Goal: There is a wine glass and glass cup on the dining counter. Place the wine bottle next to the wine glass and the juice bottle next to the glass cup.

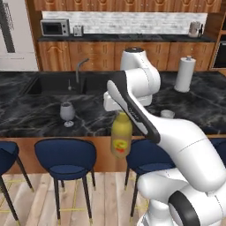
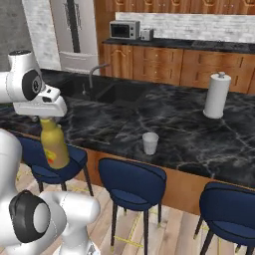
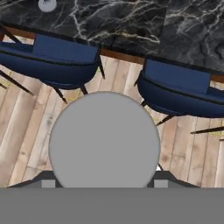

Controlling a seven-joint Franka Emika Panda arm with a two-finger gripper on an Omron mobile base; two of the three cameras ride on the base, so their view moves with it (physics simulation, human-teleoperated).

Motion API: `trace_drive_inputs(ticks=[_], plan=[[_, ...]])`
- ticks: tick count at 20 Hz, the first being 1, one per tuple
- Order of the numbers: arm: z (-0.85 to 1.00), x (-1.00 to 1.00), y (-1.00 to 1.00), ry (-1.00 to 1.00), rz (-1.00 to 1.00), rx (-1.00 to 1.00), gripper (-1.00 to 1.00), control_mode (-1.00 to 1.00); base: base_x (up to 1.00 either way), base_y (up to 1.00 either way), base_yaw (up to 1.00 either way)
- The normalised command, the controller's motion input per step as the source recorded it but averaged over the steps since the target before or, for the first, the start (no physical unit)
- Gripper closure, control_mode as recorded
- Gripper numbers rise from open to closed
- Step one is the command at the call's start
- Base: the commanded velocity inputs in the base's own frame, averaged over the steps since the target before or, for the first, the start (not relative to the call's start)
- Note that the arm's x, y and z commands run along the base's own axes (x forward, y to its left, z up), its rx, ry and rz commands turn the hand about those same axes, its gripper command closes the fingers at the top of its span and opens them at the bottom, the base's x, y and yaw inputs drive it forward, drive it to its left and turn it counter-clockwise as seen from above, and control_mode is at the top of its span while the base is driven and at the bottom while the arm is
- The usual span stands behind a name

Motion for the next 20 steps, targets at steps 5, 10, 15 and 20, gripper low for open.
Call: trace_drive_inputs(ticks=[5,10,15,20], plan=[[0.0,0.0,0.0,0.0,0.0,0.0,1.0,1.0,0.46,0.44,-0.31],[0.0,0.0,0.0,0.0,0.0,0.0,1.0,1.0,0.28,0.48,-0.02],[0.0,0.0,0.0,0.0,0.0,0.0,1.0,1.0,0.48,0.38,-0.02],[0.0,0.0,0.0,0.0,0.0,0.0,1.0,1.0,0.66,0.23,-0.04]])
